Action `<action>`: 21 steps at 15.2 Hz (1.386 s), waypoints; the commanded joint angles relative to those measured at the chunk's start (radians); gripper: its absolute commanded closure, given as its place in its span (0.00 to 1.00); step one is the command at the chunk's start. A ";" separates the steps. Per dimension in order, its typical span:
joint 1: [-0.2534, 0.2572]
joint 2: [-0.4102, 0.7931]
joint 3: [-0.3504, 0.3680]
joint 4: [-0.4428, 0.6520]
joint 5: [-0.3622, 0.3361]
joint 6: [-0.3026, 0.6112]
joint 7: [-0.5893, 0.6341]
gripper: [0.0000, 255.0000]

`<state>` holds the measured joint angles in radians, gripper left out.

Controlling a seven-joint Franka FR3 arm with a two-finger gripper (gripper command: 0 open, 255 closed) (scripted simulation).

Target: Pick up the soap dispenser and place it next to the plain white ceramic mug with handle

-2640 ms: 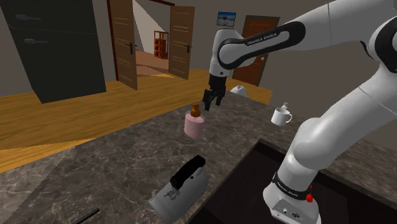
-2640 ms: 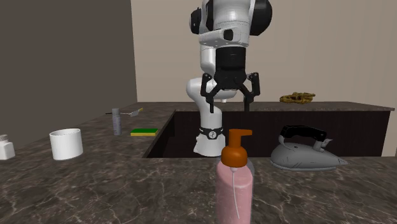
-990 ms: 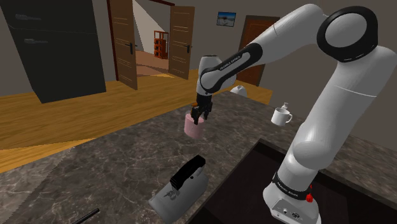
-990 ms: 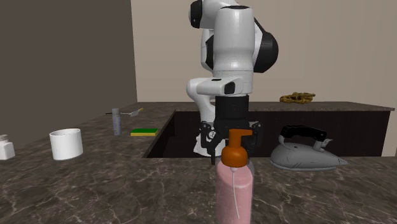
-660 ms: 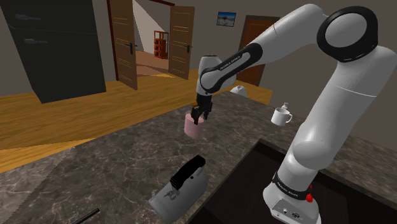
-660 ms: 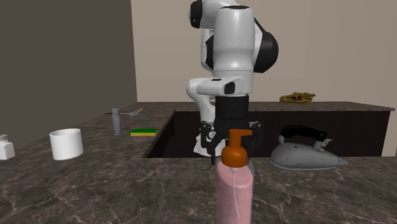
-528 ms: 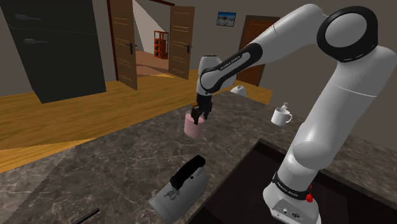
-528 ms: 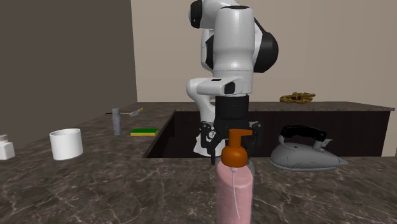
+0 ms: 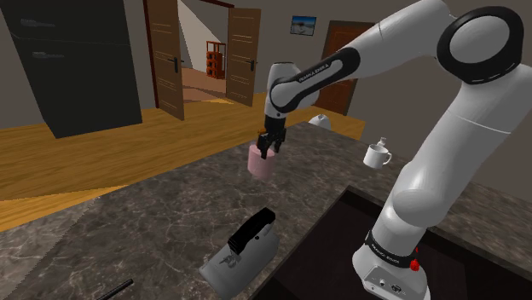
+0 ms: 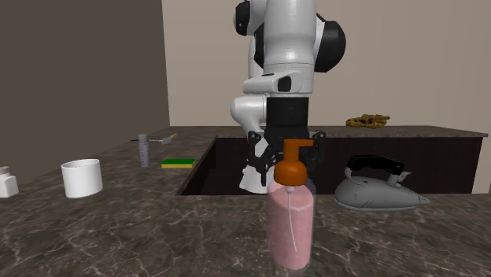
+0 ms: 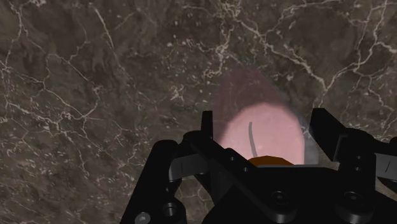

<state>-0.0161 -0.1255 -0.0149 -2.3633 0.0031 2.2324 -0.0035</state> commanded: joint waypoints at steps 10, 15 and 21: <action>0.000 -0.068 0.001 0.084 -0.001 -0.152 0.003 1.00; 0.000 -0.090 0.001 0.131 -0.002 -0.221 0.003 1.00; 0.000 -0.109 0.001 0.194 -0.002 -0.302 0.004 1.00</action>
<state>-0.0163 -0.2325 -0.0142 -2.1809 0.0010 1.9430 -0.0011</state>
